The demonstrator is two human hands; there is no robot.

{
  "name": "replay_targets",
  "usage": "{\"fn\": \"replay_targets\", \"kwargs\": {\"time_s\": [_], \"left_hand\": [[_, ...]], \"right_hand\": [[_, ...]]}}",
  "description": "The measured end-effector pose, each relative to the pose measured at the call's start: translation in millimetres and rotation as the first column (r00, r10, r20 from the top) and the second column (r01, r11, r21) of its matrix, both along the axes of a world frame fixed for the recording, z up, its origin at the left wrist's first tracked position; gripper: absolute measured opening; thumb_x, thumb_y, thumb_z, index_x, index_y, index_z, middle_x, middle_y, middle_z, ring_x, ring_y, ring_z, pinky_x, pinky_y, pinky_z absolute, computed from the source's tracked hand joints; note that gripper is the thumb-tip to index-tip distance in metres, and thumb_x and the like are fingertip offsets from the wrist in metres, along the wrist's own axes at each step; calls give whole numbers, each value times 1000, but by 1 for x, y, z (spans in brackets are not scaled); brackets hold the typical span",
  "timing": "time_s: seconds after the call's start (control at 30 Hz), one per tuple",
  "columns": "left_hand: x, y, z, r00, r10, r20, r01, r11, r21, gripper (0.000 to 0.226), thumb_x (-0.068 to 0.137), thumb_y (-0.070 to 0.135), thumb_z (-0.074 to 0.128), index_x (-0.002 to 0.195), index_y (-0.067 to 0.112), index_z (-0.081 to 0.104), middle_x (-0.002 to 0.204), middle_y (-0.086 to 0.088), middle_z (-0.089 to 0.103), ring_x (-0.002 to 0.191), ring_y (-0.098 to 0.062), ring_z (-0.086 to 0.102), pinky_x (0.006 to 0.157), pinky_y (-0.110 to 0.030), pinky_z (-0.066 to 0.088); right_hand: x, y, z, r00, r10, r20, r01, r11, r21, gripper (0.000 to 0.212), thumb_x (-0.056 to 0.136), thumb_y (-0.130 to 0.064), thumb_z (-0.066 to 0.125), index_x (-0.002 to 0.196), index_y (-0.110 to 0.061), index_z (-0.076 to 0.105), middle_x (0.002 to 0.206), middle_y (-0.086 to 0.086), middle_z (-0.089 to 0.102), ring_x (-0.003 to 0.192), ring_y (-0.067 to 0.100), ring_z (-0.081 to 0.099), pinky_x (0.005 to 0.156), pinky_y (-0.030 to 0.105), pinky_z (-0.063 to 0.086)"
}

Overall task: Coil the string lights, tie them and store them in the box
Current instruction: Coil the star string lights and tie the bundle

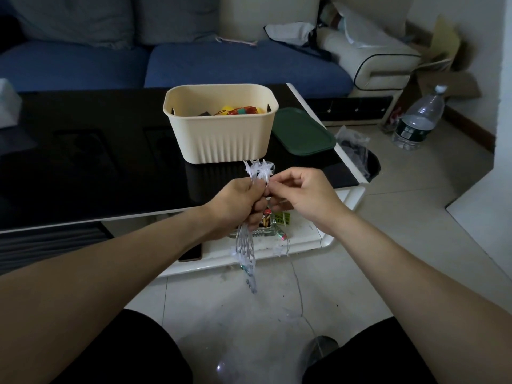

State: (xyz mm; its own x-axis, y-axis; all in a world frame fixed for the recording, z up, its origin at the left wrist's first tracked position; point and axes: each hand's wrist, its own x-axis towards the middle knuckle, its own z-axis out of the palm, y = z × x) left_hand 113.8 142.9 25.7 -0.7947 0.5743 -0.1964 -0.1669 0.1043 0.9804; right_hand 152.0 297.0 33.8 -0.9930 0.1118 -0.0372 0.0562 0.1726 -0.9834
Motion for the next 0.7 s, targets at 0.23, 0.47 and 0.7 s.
{"fn": "replay_targets", "kwargs": {"time_s": [0.23, 0.47, 0.7], "left_hand": [[-1, -1, 1, 992, -3, -128, -21, 983, -185, 34, 108, 25, 35, 79, 12, 45, 48, 7, 40, 38, -6, 32, 38, -20, 27], [-6, -7, -1, 959, 66, -277, -143, 953, -267, 30, 106, 25, 39, 88, 12, 59, 62, 1, 54, 51, -11, 46, 45, -21, 35], [-17, -15, -3, 899, 298, -321, -358, 923, -145, 34, 105, 21, 43, 73, 11, 49, 58, 1, 46, 48, -11, 40, 47, -27, 35]], "right_hand": [[-3, -17, -7, 987, -149, 58, 143, 985, 99, 9, 94, -16, 68, 91, -7, 69, 82, 7, 71, 67, 19, 72, 67, 40, 63], [-1, -25, -6, 993, -117, -3, 116, 989, 87, 18, 93, -5, 66, 103, -15, 77, 86, -3, 74, 71, 8, 71, 67, 26, 58], [5, -32, 9, 976, 155, 151, -161, 987, 23, 75, 83, 9, 65, 143, -35, 53, 95, 1, 51, 75, 16, 58, 71, 31, 55]]}}
